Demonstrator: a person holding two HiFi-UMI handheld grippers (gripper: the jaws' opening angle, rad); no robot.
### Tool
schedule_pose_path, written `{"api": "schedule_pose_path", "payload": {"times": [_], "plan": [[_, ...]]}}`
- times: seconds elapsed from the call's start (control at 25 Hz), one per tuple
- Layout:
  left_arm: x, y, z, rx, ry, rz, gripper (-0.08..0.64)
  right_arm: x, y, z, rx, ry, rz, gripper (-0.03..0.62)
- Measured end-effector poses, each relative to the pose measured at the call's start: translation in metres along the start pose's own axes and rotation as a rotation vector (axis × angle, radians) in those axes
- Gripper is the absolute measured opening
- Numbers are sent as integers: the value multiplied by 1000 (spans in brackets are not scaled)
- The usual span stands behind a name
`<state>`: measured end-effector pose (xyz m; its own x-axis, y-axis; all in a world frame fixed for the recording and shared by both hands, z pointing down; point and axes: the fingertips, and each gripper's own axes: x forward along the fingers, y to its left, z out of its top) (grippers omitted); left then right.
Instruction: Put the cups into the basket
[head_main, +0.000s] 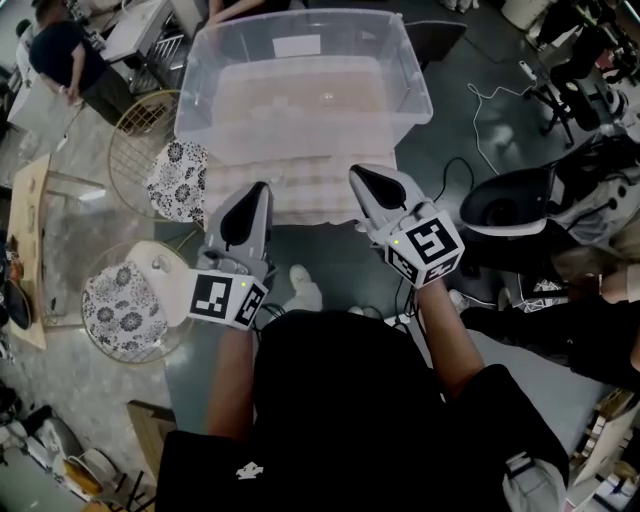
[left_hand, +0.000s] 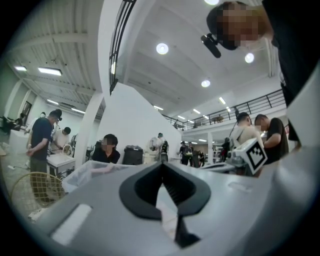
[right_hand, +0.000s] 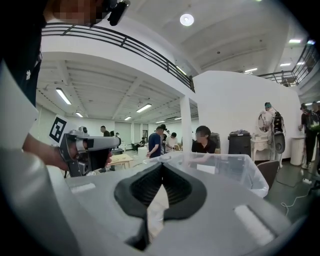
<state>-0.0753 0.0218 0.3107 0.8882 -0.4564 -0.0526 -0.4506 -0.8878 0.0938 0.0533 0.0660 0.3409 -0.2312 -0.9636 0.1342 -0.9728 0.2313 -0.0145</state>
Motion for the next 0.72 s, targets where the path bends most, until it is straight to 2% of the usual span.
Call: {"api": "schedule_pose_path", "payload": {"times": [0.16,0.36,0.72], "plan": [[9,30,1,-15,-10,4,3,21,-4,2,24,-8,-14,2],[21,54,-2,-45,-5,-30,3,37,-10,0,37,8,-58,2],[34,71,-9,-80,21,-93,3,48,-17,-24,69,74,-127,2]]}}
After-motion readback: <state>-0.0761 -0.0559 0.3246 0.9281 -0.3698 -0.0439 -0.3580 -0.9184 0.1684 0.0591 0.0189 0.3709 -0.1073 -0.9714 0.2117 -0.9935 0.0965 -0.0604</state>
